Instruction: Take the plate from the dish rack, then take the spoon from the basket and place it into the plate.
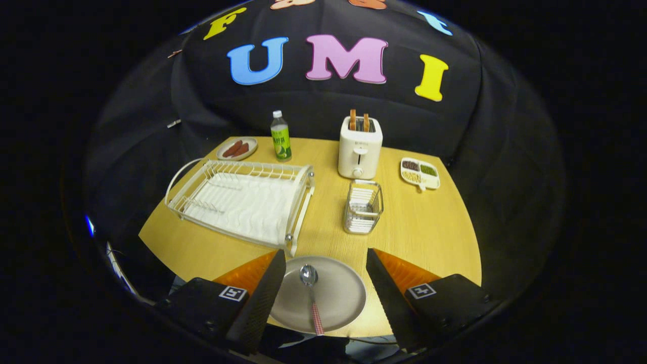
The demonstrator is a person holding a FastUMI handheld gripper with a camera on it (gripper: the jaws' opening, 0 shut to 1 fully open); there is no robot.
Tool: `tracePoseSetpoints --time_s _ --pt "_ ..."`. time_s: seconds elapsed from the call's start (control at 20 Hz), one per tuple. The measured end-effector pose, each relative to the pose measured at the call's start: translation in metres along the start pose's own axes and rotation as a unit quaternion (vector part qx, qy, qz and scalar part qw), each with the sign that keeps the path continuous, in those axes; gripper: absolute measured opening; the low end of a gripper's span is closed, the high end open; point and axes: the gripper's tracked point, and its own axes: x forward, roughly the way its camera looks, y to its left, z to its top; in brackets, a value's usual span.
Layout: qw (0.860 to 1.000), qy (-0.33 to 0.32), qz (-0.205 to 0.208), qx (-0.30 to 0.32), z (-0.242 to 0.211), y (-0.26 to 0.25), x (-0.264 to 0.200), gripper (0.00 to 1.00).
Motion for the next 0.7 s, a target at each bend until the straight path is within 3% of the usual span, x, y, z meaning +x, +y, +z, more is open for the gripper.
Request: tracePoseSetpoints --time_s 0.35,0.7 --pt "0.987 -0.160 -0.015 -0.013 0.141 -0.033 -0.067 0.97" --pt "0.969 -0.247 -0.007 -0.021 0.207 -0.072 -0.131 0.97"
